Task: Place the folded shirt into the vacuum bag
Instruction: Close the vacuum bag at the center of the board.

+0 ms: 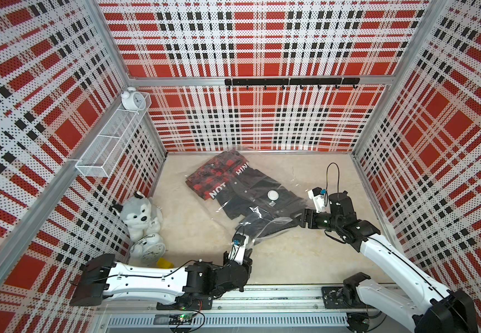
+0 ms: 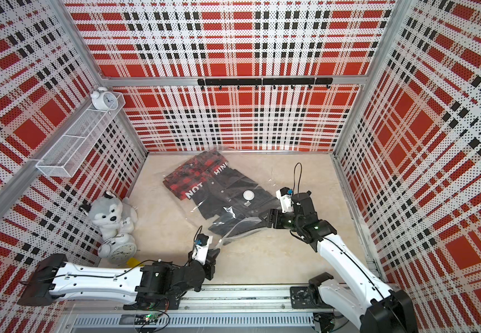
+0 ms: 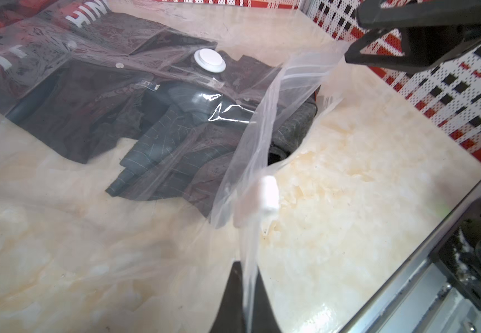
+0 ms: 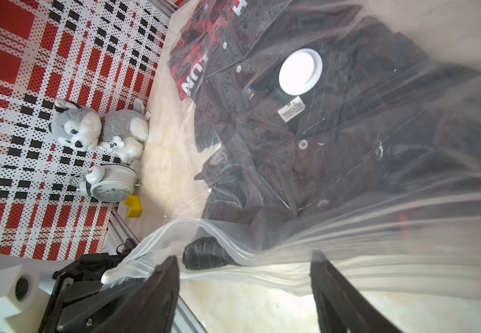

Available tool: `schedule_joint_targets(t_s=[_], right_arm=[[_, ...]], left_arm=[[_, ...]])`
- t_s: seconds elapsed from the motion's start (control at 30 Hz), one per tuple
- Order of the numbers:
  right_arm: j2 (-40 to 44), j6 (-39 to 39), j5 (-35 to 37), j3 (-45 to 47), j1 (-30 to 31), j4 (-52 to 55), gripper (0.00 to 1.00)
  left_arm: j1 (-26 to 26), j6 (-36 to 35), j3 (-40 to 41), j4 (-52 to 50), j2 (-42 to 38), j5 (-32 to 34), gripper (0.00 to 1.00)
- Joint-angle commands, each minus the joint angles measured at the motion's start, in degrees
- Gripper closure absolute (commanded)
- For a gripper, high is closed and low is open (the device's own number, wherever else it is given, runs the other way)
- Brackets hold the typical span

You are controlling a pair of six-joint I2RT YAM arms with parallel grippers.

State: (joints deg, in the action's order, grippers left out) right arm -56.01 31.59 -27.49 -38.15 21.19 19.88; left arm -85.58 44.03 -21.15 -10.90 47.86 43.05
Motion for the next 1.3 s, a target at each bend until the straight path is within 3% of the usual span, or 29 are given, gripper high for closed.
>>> schedule_joint_targets(t_s=[0.0,0.17,0.33,0.6,0.87,1.0,1.27], right_arm=[[0.43,-3.52,-0.96,-1.22,-0.23,-0.07,0.26],[-1.69,-4.92,-3.11,-2.52,0.97,-3.36,0.31],[-3.52,-8.95,1.27,-6.2,6.08,-3.86,0.33],[-8.84,-26.39,13.16,-11.48,22.13,-9.07,0.37],[-16.9,-40.25,10.47,-18.83,27.32,-8.79,0.43],[-20.91,-46.49,8.6,-22.45,29.31,-4.9,0.47],[-19.63,-52.01,8.95,-22.32,30.67,-3.8,0.45]], left_arm=[[1.0,1.77,1.55,3.01,-4.41,3.23,1.0],[4.48,1.71,3.25,2.6,-9.58,2.99,1.0],[10.47,-0.07,4.56,3.24,-14.98,-1.6,1.0],[19.92,-2.59,7.84,3.78,-26.58,-10.17,1.0],[20.67,0.06,8.28,-2.45,-33.32,-12.11,1.0],[18.19,3.33,5.75,-7.09,-31.68,-11.35,1.0],[16.52,5.33,-7.04,-14.43,-16.71,-11.78,1.0]])
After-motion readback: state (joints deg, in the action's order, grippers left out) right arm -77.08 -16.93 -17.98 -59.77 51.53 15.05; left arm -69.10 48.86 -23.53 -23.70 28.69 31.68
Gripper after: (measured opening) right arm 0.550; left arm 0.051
